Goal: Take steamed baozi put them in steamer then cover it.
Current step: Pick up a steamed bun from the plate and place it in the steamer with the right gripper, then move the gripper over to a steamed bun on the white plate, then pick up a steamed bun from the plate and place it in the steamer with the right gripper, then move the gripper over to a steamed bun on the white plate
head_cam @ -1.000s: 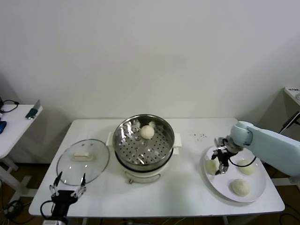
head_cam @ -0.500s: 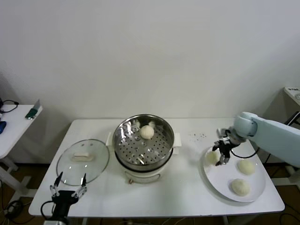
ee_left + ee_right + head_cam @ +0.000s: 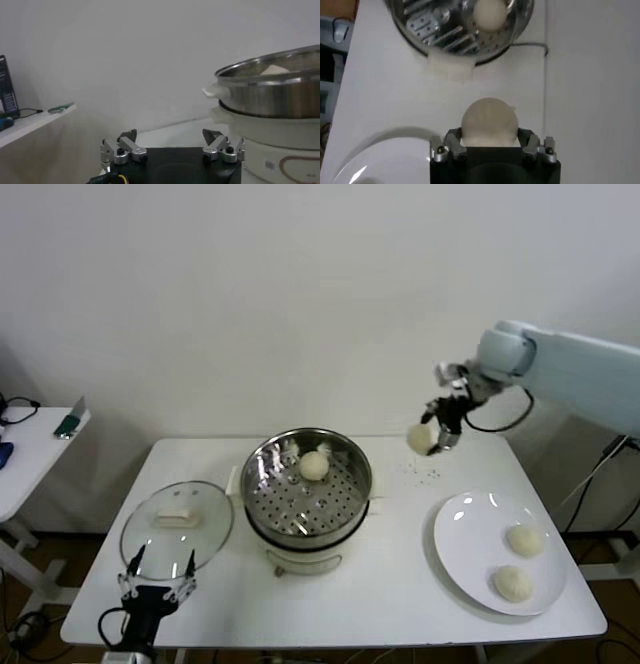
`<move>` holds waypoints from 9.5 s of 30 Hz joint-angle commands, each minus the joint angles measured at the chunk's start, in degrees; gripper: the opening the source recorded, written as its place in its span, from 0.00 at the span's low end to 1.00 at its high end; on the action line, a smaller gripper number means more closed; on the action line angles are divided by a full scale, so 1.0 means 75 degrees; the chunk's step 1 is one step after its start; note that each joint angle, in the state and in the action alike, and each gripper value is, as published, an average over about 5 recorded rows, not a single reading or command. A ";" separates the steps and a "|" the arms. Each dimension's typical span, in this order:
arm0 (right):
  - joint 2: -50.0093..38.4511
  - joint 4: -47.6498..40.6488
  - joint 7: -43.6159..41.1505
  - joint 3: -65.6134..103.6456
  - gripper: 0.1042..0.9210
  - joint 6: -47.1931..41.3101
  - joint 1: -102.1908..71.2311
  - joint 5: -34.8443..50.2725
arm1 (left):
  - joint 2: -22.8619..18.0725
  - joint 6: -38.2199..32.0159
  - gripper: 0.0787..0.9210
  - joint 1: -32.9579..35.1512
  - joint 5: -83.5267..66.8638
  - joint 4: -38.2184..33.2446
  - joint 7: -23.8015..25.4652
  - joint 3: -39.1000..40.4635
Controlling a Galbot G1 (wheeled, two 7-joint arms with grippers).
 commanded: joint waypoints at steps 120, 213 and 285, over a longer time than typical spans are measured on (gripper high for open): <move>-0.4455 0.1993 -0.0509 0.4048 0.88 0.0412 -0.6459 -0.5599 | -0.0113 0.0042 0.88 0.0032 0.0098 0.0358 -0.0192 -0.0372; 0.3242 0.1153 -0.1414 0.1501 0.76 0.5871 -0.2519 -0.6264 | -0.0101 -0.0017 0.88 0.0169 -0.0061 0.0259 -0.0213 -0.0363; -0.3385 -0.0798 -0.0603 0.5567 0.88 0.1215 -0.6964 -0.6476 | -0.0275 0.0075 0.88 0.0196 0.0207 0.0285 -0.0353 -0.0362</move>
